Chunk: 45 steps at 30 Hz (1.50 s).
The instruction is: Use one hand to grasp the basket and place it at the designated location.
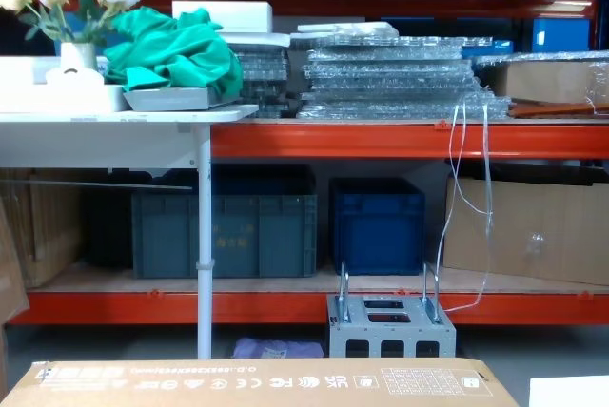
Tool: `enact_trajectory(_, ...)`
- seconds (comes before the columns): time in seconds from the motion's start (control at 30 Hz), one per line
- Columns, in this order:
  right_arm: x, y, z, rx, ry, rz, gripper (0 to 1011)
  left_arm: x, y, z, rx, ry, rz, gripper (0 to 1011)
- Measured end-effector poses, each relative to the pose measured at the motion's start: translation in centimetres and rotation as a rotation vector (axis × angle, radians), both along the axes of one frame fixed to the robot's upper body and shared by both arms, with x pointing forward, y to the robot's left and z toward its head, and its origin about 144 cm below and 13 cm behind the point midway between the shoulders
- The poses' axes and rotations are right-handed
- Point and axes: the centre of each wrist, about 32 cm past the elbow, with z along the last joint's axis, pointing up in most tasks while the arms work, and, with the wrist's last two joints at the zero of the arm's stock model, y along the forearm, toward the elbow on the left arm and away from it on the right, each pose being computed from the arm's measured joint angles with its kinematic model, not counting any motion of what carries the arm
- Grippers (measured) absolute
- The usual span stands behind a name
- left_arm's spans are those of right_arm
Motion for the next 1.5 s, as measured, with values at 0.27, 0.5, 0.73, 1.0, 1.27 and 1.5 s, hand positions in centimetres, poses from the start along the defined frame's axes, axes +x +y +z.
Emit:
enact_trajectory(0.27,0.1,0.1,-0.2,0.001,0.001,0.001,0,0.0,0.0,0.0,0.0,0.0,0.0,0)
enact_trajectory(0.5,0.2,0.2,-0.2,0.001,-0.002,0.002,0,0.0,0.0,0.0,0.0,0.0,0.0,0)
enact_trajectory(0.73,0.3,0.4,-0.6,0.002,-0.003,0.008,0,0.0,0.0,0.0,0.0,0.0,0.0,0)
enact_trajectory(1.0,0.5,0.5,-1.0,0.003,0.002,0.009,0,0.0,0.0,0.0,0.0,0.0,0.0,0)
enact_trajectory(1.27,0.6,0.5,-1.3,0.003,0.008,0.008,0,0.0,0.0,0.0,0.0,0.0,0.0,0)
enact_trajectory(1.5,0.8,0.6,-1.6,0.005,0.016,0.007,0,0.0,0.0,0.0,0.0,0.0,0.0,0)
